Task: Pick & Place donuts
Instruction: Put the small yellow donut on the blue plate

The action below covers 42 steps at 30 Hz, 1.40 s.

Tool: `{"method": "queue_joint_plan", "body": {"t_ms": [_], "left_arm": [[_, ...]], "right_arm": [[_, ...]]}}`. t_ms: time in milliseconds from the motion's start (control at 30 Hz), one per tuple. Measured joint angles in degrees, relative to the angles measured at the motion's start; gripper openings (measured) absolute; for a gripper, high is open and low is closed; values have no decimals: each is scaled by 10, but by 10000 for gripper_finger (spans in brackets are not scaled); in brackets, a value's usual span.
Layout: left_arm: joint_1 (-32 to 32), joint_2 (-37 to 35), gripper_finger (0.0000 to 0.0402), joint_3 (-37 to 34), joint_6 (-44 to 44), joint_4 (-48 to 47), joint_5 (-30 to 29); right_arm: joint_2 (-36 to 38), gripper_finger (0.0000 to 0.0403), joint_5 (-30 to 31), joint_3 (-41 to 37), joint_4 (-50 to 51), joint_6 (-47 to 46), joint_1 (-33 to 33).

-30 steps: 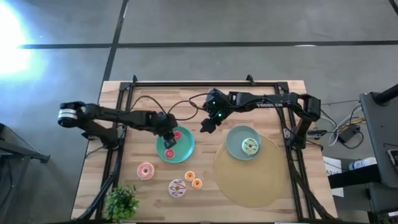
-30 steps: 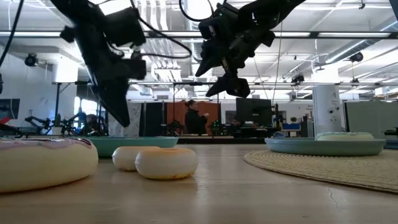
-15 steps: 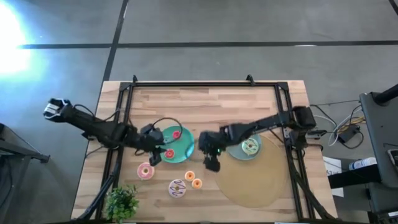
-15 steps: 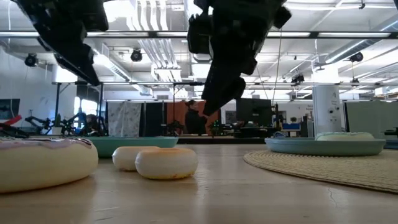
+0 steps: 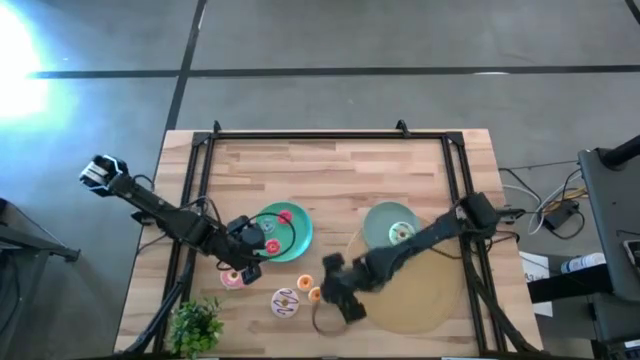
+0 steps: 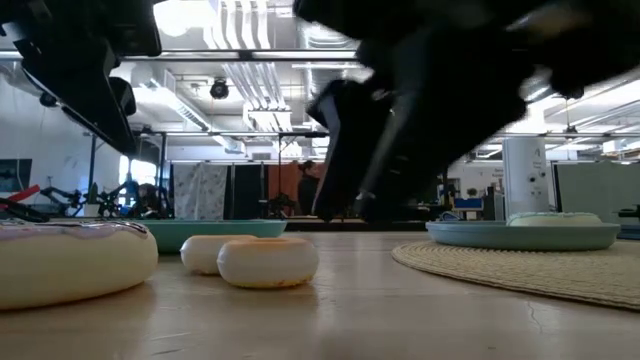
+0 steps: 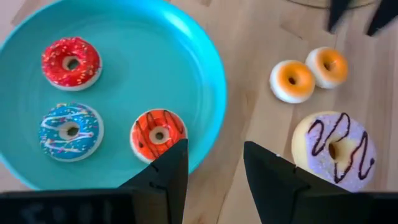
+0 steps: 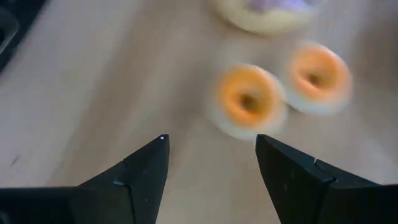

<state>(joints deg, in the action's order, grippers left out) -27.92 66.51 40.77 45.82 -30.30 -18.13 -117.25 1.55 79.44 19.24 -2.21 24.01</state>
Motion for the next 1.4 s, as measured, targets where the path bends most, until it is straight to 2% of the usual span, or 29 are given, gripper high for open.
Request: {"method": "queue_joint_plan", "body": {"t_ms": [267, 567, 1033, 1233, 1333, 1400], "left_arm": [[-1, 17, 129, 1, -3, 3, 0], [-2, 17, 129, 1, 3, 3, 1], [-2, 16, 129, 1, 3, 3, 1], [-2, 16, 129, 1, 3, 3, 0], [-2, 16, 129, 1, 3, 3, -10], [-2, 16, 129, 1, 1, 3, -20]], "right_arm": [[-20, 233, 30, 1, -68, 156, 7], [-46, 218, 18, 23, -78, 167, 8], [-66, 127, 1, 25, -65, 96, 3], [-66, 62, 41, 11, -64, -7, -16], [-64, 25, 37, 10, -63, -75, -33], [-56, 15, 34, 8, -56, -124, -45]]}}
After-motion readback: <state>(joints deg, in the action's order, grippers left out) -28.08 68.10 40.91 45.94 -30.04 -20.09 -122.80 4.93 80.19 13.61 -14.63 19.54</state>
